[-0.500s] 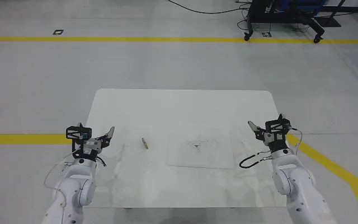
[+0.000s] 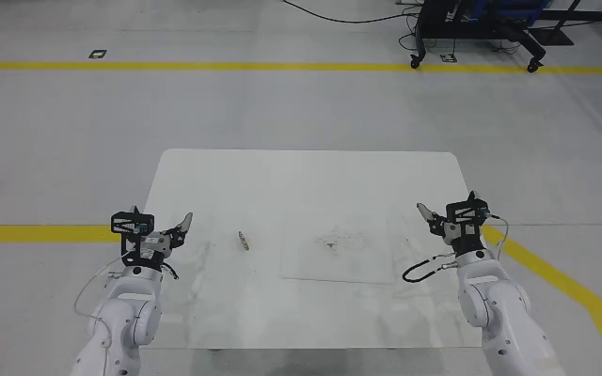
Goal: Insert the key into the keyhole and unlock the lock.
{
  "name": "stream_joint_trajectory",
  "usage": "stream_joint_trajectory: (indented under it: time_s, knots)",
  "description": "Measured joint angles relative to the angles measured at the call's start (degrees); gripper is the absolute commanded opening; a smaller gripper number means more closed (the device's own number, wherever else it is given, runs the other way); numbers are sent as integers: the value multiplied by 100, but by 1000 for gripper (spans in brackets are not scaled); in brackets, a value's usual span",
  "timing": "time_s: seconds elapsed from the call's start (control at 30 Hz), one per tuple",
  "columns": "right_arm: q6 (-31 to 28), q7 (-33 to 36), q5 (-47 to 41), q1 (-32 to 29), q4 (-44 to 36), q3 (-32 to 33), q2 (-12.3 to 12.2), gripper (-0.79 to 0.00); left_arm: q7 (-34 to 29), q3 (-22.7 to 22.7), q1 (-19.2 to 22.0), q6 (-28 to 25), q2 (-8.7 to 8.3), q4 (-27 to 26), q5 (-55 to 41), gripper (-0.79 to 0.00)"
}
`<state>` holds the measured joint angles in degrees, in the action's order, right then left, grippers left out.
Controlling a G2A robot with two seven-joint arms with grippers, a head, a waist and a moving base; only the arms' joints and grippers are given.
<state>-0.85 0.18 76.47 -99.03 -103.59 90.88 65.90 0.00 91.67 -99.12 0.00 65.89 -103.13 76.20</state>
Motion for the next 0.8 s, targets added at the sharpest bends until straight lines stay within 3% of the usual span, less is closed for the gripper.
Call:
stream_joint_trajectory:
  time_s: [0.17,0.3,0.67,0.73,0.8]
  knots:
    - [-972,264,346,276,82,-682,11,0,0,0,0,0,0,0,0,0]
    - [-1180,231,637,459,295,-1156,43,0,0,0,0,0,0,0,0,0]
    - [-1265,212,571,470,319,-1168,42,0,0,0,0,0,0,0,0,0]
    - [-1668,212,290,591,431,-1275,42,0,0,0,0,0,0,0,0,0]
    - [-2431,269,-63,861,698,-1386,38,0,0,0,0,0,0,0,0,0]
